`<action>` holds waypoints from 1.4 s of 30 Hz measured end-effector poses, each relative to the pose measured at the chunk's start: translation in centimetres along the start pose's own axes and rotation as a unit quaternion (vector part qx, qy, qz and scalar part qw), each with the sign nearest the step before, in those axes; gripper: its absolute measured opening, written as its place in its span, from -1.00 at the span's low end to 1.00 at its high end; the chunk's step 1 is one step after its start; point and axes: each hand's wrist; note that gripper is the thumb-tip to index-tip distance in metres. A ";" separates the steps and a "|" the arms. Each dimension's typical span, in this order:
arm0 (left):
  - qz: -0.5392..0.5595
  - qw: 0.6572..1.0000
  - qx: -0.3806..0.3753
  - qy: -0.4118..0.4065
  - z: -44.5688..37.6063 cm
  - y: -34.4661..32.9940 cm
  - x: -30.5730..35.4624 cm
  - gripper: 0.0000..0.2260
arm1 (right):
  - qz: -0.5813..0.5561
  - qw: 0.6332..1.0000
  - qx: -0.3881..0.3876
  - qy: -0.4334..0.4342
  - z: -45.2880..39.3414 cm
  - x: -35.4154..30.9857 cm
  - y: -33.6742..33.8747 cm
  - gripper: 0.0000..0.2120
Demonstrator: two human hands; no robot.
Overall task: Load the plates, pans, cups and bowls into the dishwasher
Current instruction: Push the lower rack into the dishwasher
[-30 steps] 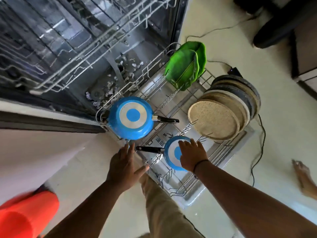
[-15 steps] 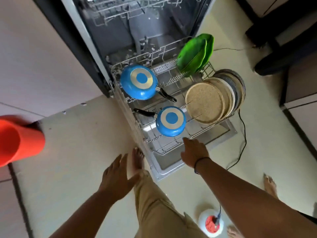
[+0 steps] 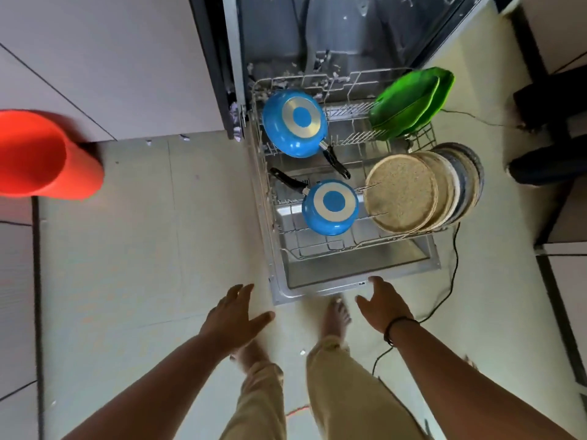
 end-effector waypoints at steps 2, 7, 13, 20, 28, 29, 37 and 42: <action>0.004 1.000 -0.002 0.007 -0.4 -0.8 0.7 -0.27 | -0.041 0.999 -0.013 -0.018 -1.0 1.1 -0.5 -0.47; 0.011 0.998 -0.021 0.067 -2.8 -2.1 3.9 -0.30 | -0.079 0.995 -0.051 -0.016 -3.9 4.4 -0.6 -0.49; 0.104 0.980 -0.002 0.169 -7.7 -4.2 11.5 -0.32 | -0.090 0.992 -0.083 0.022 -9.0 10.4 5.2 -0.50; 0.501 0.785 0.033 0.363 -13.2 -7.2 21.6 -0.64 | -0.105 0.990 -0.092 -0.013 -16.7 16.5 11.9 -0.59; 0.732 0.572 0.008 0.371 -16.1 -5.8 21.7 -0.86 | -0.428 0.861 -0.156 -0.227 -22.8 16.7 11.5 -0.63; 0.743 0.556 0.006 0.373 -16.5 -5.7 21.4 -0.84 | -0.486 0.825 -0.162 -0.238 -23.0 16.4 11.3 -0.62; 0.808 0.475 0.063 0.344 -17.5 -5.8 22.5 -0.95 | -0.662 0.693 -0.117 -0.261 -23.8 14.0 10.9 -0.75; 0.866 0.391 0.081 0.301 -17.7 -4.2 22.7 -0.89 | -0.692 0.667 -0.104 -0.256 -24.8 12.5 12.4 -0.75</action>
Point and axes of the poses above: each hand's wrist, its own z-axis away from the middle knuckle, its own y-axis out of the back of the hand, x = y × z, and after that the axes turned 4 degrees about y, right-handed
